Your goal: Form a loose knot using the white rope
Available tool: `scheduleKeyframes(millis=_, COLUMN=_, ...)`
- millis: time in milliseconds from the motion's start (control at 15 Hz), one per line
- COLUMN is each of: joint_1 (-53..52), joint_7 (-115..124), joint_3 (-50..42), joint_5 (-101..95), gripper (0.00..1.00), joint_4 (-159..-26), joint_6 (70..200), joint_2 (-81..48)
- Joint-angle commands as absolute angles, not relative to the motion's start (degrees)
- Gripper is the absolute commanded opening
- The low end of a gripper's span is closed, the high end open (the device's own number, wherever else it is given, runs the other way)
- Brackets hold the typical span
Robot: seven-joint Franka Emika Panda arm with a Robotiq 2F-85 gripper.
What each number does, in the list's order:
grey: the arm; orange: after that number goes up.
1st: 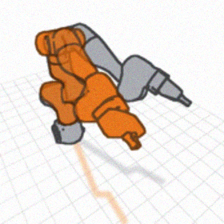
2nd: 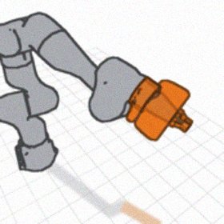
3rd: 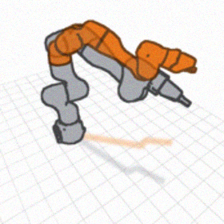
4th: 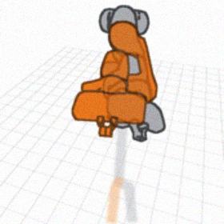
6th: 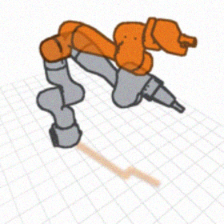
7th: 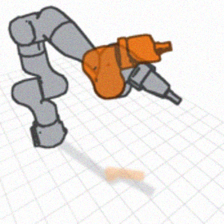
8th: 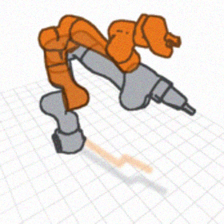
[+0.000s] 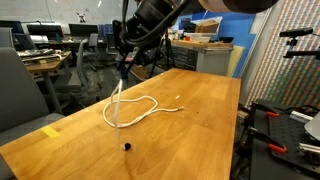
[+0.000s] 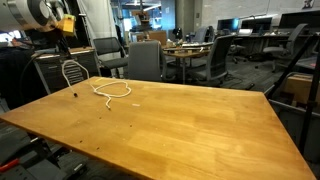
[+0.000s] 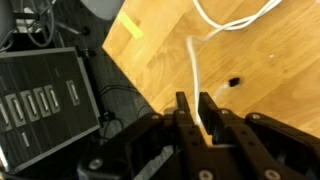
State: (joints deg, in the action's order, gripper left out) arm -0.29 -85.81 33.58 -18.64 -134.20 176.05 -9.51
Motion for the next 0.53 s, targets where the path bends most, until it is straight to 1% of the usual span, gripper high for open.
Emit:
scheduleKeyframes(millis=0, joint_1=4.11, joint_7=-89.16, joint_3=30.81, joint_5=-18.71, gripper=0.51, joint_4=-135.55, joint_6=167.88, joint_2=-10.42)
scheduleKeyframes(millis=200, joint_1=7.12, joint_7=-89.56, joint_3=24.45, joint_5=-22.24, gripper=0.75, joint_4=-134.92, joint_6=158.97, joint_2=-10.98)
scheduleKeyframes(millis=267, joint_1=3.15, joint_7=-90.23, joint_3=17.27, joint_5=-22.67, gripper=0.82, joint_4=-134.57, joint_6=156.85, joint_2=-10.94)
scheduleKeyframes(millis=400, joint_1=2.79, joint_7=-89.17, joint_3=11.83, joint_5=-25.1, gripper=0.97, joint_4=-132.87, joint_6=151.02, joint_2=-12.51)
scheduleKeyframes(millis=467, joint_1=2.49, joint_7=-88.74, joint_3=9.67, joint_5=-25.58, gripper=1.0, joint_4=-131.99, joint_6=148.08, joint_2=-13.67)
